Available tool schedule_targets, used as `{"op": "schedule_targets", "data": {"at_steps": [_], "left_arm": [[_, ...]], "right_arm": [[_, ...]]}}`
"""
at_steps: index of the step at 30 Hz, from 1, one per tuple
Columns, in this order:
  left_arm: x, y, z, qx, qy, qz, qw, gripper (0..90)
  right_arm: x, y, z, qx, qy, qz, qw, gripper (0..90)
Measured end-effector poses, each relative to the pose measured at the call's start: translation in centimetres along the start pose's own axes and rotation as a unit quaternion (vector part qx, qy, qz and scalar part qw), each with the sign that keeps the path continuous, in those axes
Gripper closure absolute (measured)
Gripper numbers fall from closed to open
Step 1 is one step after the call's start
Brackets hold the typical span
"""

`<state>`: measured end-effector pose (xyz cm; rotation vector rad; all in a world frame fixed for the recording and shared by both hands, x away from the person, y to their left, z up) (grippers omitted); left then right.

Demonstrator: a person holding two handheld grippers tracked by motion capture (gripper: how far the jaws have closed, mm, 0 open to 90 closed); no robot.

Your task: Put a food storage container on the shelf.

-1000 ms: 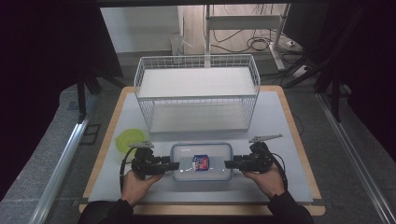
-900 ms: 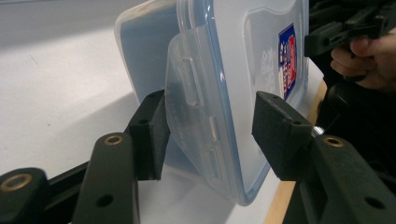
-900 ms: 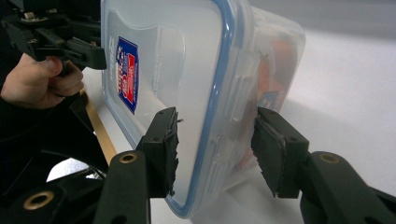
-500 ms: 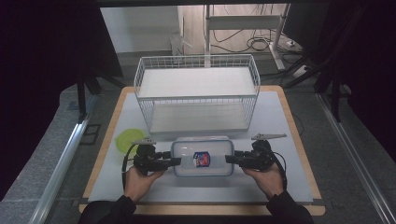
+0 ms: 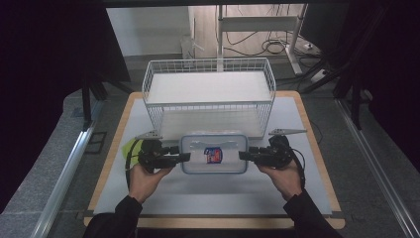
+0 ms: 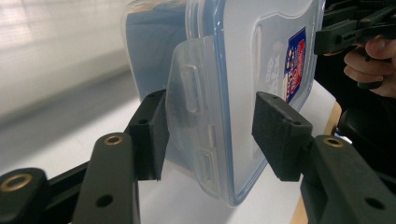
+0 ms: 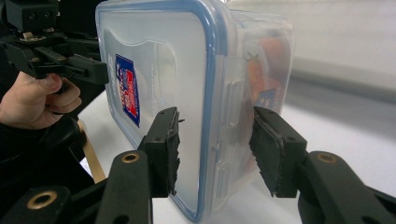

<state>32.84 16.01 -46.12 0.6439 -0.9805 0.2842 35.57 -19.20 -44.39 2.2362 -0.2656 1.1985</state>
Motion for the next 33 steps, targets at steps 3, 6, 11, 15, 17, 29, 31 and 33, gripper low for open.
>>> {"op": "schedule_targets", "data": {"at_steps": [3,6,11,15,17,29,31,33], "left_arm": [[1.5,0.3,0.2,0.002,-0.008,0.006,0.9999,47.0],[2.1,0.4,0.2,0.002,-0.012,0.009,0.9999,47.0],[3.9,0.9,0.3,0.005,-0.018,0.015,0.9997,47.0],[5.0,1.3,0.2,0.007,-0.02,0.022,0.9995,47.1],[5.6,1.6,0.1,0.008,-0.021,0.026,0.9994,47.1],[9.0,3.1,-0.2,0.016,-0.022,0.042,0.9987,47.4],[9.6,3.2,-0.4,0.011,-0.018,0.048,0.9986,48.3],[10.2,3.2,-0.5,0.011,-0.019,0.05,0.9985,48.5]], "right_arm": [[1.1,0.2,-0.2,0.0,0.004,0.004,1.0,52.8],[1.7,0.3,-0.3,0.0,0.009,0.007,0.9999,52.8],[3.4,0.4,-0.5,0.003,0.014,0.014,0.9998,52.8],[4.7,0.3,-0.6,0.006,0.018,0.019,0.9996,52.8],[5.4,0.2,-0.8,0.007,0.021,0.02,0.9996,52.8],[9.1,-0.2,-1.3,0.018,0.028,0.027,0.9991,52.8],[9.7,-0.2,-1.3,0.02,0.025,0.027,0.9991,52.8],[10.3,-0.2,-1.3,0.02,0.027,0.029,0.999,52.8]]}}
Point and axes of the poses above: each handheld gripper's, and its own axes: y roughly backward along the jaws, x roughly out of its top, z roughly to its right, the point moved 2 cm from there along -y, roughly forward along the jaws, and after that the axes turned 7 degrees about z, right-handed, at the moved point
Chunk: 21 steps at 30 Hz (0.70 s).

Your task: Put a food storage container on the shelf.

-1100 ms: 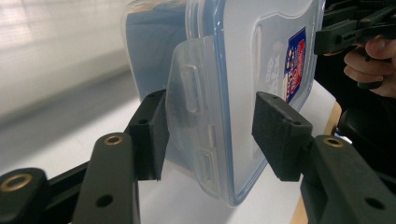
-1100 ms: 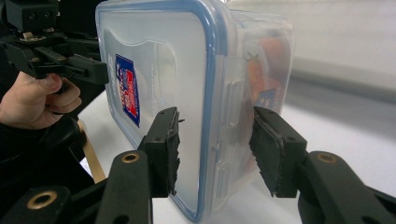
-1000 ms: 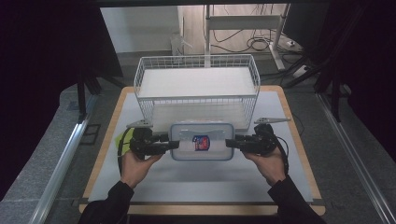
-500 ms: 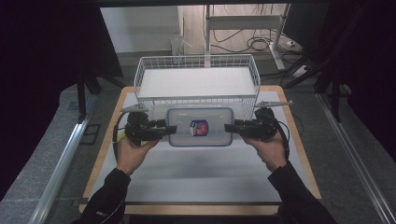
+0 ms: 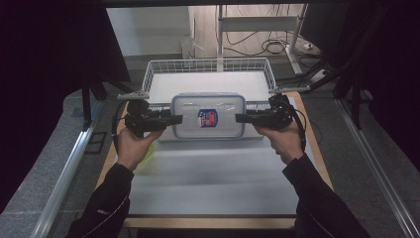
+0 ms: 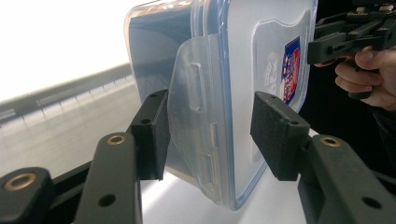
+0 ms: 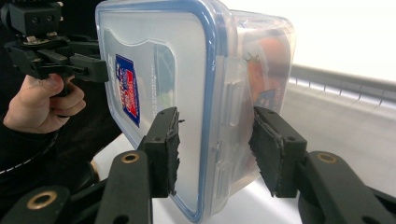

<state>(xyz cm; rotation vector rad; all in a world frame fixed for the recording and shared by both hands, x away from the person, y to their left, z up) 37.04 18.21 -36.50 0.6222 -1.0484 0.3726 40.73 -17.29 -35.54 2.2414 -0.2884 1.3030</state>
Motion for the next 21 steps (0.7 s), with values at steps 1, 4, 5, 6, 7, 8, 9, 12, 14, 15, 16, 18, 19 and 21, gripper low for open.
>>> {"op": "schedule_targets", "data": {"at_steps": [1,4,5,6,7,8,9,12,14,15,16,18,19,21], "left_arm": [[0.2,0.0,-0.1,-0.001,0.001,0.001,1.0,48.5],[0.8,-0.2,-0.3,-0.006,0.001,0.003,1.0,48.5],[1.1,-0.3,-0.5,-0.007,0.001,0.004,1.0,48.5],[1.3,-0.3,-0.5,-0.008,0.002,0.006,1.0,48.5],[1.5,-0.3,-0.6,-0.008,0.001,0.005,1.0,48.5],[1.8,-0.4,-0.7,-0.008,0.002,0.006,0.9999,48.5],[2.0,-0.4,-0.7,-0.008,0.001,0.006,1.0,48.5],[2.9,-0.5,-1.0,-0.005,0.002,0.007,1.0,48.5],[3.4,-0.5,-1.1,-0.003,0.005,0.005,1.0,48.5],[3.6,-0.5,-1.2,-0.003,0.005,0.006,1.0,48.5],[4.0,-0.6,-1.4,-0.003,0.006,0.006,1.0,48.5],[4.7,-0.6,-1.7,-0.003,0.005,0.007,1.0,48.5],[5.0,-0.7,-1.9,-0.002,0.006,0.008,0.9999,48.5],[5.5,-0.7,-2.1,-0.001,0.007,0.011,0.9999,48.4]], "right_arm": [[0.4,0.0,0.0,-0.001,0.002,0.002,1.0,52.8],[1.2,0.1,0.0,-0.004,0.007,0.005,1.0,52.8],[1.5,0.1,0.0,-0.006,0.007,0.006,0.9999,52.8],[1.8,0.1,0.0,-0.008,0.008,0.009,0.9999,52.8],[2.0,0.1,0.0,-0.008,0.008,0.009,0.9999,52.8],[2.2,0.1,0.1,-0.008,0.009,0.011,0.9999,52.8],[2.5,0.0,0.1,-0.009,0.008,0.012,0.9999,52.8],[3.1,-0.1,0.3,-0.008,0.004,0.013,0.9999,52.8],[3.6,-0.3,0.5,-0.007,0.004,0.016,0.9998,52.7],[3.9,-0.4,0.6,-0.007,0.004,0.017,0.9998,52.7],[4.1,-0.4,0.6,-0.007,0.002,0.018,0.9998,52.7],[4.6,-0.6,0.7,-0.007,-0.002,0.018,0.9998,52.7],[5.0,-0.8,0.9,-0.007,-0.002,0.019,0.9998,52.7],[5.5,-0.9,1.0,-0.007,-0.002,0.02,0.9998,52.7]]}}
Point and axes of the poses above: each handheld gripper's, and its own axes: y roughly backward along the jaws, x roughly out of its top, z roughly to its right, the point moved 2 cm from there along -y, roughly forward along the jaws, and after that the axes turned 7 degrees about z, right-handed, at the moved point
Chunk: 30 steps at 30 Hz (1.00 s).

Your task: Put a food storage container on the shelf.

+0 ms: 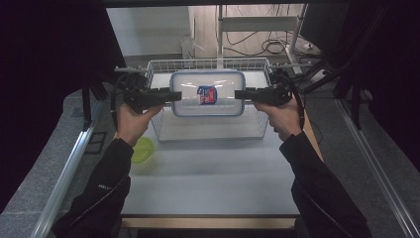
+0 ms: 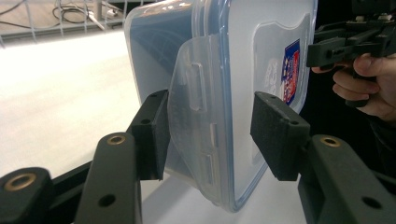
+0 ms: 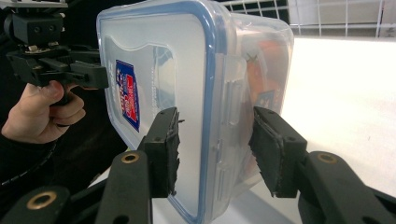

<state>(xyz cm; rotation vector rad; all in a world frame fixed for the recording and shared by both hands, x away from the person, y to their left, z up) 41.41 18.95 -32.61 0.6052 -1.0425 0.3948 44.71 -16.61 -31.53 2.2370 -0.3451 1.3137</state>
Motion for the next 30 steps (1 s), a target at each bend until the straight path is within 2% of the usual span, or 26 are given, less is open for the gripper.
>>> {"op": "schedule_targets", "data": {"at_steps": [13,18,25,30], "left_arm": [[2.6,-1.3,-1.9,0.0,0.011,0.009,0.9999,48.4],[2.7,-1.8,-2.5,0.004,0.016,0.008,0.9998,48.3],[2.3,-2.3,-3.5,0.005,0.027,0.009,0.9996,48.1],[2.2,-2.3,-3.5,0.007,0.021,0.01,0.9997,47.5]], "right_arm": [[3.0,-1.2,1.4,-0.006,-0.006,0.011,0.9999,52.5],[3.5,-1.9,2.3,-0.007,-0.017,0.013,0.9997,52.3],[3.2,-2.8,3.2,-0.008,-0.031,0.006,0.9995,52.1],[3.4,-3.0,3.3,-0.01,-0.032,0.009,0.9994,51.5]]}}
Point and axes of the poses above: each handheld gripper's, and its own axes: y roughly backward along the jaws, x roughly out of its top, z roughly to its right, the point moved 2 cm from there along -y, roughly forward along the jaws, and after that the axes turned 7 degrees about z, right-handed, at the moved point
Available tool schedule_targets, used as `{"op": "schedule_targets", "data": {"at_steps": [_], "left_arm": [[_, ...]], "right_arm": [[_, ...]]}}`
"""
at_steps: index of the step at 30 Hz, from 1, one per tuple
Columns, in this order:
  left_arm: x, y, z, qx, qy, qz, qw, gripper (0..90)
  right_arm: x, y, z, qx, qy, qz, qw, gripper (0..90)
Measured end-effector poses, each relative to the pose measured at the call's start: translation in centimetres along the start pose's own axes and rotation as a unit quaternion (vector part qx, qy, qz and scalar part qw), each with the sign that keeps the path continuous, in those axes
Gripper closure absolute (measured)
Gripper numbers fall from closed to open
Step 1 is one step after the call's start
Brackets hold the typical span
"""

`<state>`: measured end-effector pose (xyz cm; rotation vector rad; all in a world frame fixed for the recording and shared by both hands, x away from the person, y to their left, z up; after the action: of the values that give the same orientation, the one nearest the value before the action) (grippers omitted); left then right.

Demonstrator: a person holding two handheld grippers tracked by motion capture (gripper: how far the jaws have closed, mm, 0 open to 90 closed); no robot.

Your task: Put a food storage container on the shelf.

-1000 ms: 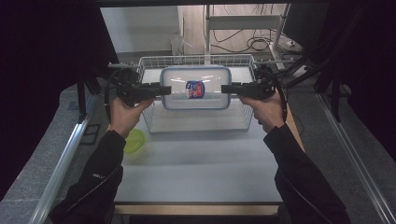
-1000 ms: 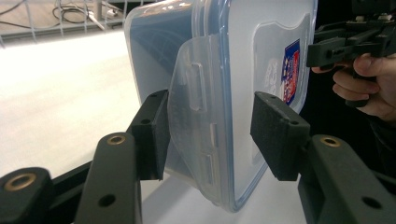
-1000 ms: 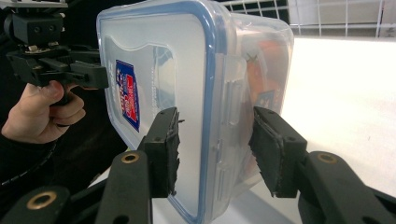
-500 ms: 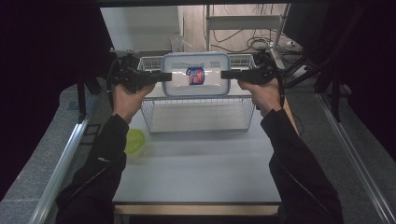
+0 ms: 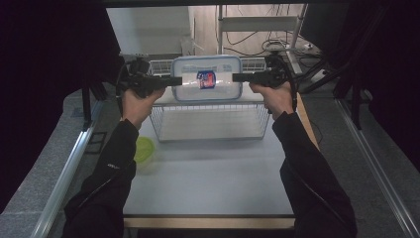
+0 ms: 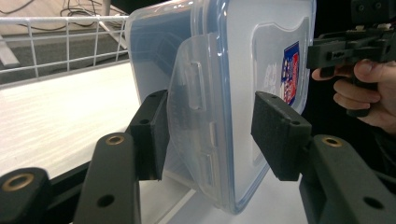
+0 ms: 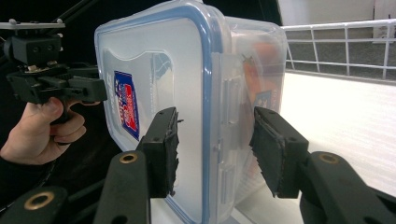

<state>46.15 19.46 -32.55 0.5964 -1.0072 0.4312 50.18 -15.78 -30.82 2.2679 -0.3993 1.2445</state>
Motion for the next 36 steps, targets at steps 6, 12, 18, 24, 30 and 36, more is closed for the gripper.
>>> {"op": "schedule_targets", "data": {"at_steps": [6,12,18,24,30,36], "left_arm": [[-0.1,-0.1,0.3,0.014,-0.032,-0.004,0.9994,44.0],[-0.3,-0.6,0.7,0.038,-0.061,-0.015,0.9973,35.9],[-0.2,-0.8,0.5,0.04,-0.059,-0.016,0.9974,34.3],[-0.2,-1.1,0.6,0.044,-0.068,-0.021,0.9965,31.6],[-0.5,-1.3,0.5,0.042,-0.077,-0.025,0.9958,27.8],[-0.9,-1.6,-0.1,0.024,-0.052,-0.027,0.998,22.9]], "right_arm": [[-0.1,-0.1,0.3,0.0,-0.006,0.009,0.9999,49.6],[-0.5,-0.6,0.4,-0.005,-0.006,0.011,0.9999,45.5],[-0.6,-0.6,0.4,-0.008,-0.001,0.018,0.9998,44.6],[-0.6,-0.7,0.3,-0.012,0.004,0.02,0.9997,44.0],[-0.8,-0.6,0.4,-0.011,0.009,0.022,0.9997,43.8],[-1.0,-0.8,0.7,-0.027,0.021,0.012,0.9993,44.8]]}}
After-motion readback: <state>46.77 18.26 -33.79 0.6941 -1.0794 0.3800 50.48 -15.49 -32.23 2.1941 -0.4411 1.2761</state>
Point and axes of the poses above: each handheld gripper's, and its own axes: y roughly backward along the jaws, x roughly out of its top, z roughly to its right, the point moved 2 cm from there along -y, roughly forward along the jaws, and after that the axes turned 7 degrees about z, right-handed, at the moved point
